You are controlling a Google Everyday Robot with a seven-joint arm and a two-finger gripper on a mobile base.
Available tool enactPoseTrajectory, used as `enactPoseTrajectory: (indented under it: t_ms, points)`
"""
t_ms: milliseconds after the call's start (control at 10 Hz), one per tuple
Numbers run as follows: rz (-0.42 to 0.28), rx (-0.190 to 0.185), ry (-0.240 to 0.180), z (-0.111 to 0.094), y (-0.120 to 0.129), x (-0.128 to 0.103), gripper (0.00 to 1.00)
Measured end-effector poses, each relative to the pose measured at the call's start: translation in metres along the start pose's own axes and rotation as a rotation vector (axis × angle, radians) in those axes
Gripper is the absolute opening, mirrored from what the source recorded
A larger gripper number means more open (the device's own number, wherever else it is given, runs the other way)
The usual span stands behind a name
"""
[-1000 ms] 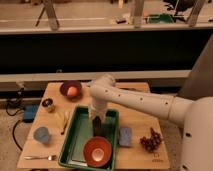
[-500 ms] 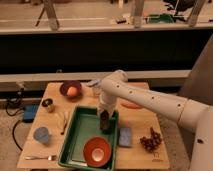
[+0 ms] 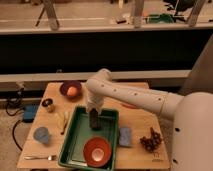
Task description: Wipe tray with eraser
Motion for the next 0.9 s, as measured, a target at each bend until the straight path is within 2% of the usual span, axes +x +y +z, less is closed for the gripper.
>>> enactPoseTrajectory:
  t_ms: [300,500,700,900]
  points:
    - [-0.068,-0.032,-0.047,0.024,-0.054,-0.012,0.0]
    - [-0.099,-0.047,-0.083,0.03,-0.069,-0.027,0.0]
    - [-0.112,-0.058,-0.107,0.025,-0.067,-0.038,0.0]
    - [-0.111,-0.078,-0.131,0.017,-0.045,-0.046,0.0]
